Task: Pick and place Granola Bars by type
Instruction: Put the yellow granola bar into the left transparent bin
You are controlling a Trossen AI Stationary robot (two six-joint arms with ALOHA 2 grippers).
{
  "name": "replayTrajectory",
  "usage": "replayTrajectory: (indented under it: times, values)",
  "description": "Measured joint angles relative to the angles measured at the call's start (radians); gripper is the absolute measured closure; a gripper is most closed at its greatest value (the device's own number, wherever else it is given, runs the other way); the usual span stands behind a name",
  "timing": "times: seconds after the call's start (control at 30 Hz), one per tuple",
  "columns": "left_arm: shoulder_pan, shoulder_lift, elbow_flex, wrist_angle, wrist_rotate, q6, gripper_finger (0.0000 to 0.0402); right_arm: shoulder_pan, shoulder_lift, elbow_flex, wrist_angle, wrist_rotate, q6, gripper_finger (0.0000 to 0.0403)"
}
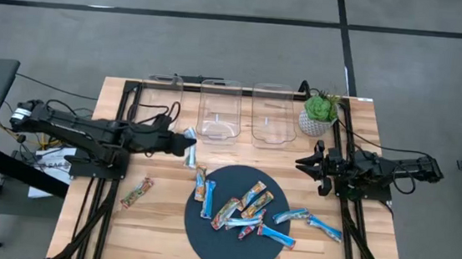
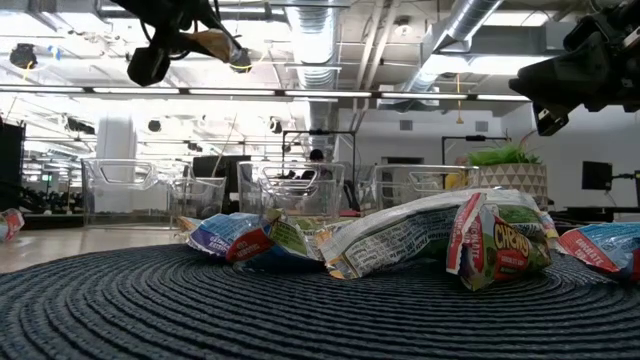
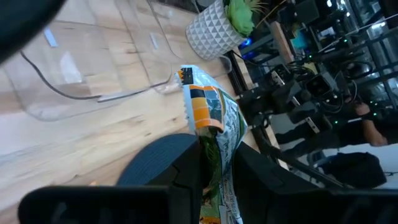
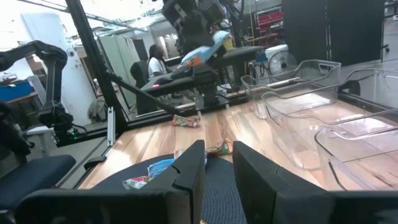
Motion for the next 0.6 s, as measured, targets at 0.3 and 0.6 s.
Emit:
replayTrajectory:
  times: [0.3,0.6]
  values:
    - [0.074,-0.006,0.000,-0.003,-0.050,0.047,0.0338,0.000,0.000,0.000,0.000,0.000,0.000,0.0326]
    - [0.317,-0.060,0.000,-0.024,-0.056,0.190,0.0338,0.000,0.000,0.000,0.000,0.000,0.000,0.0326]
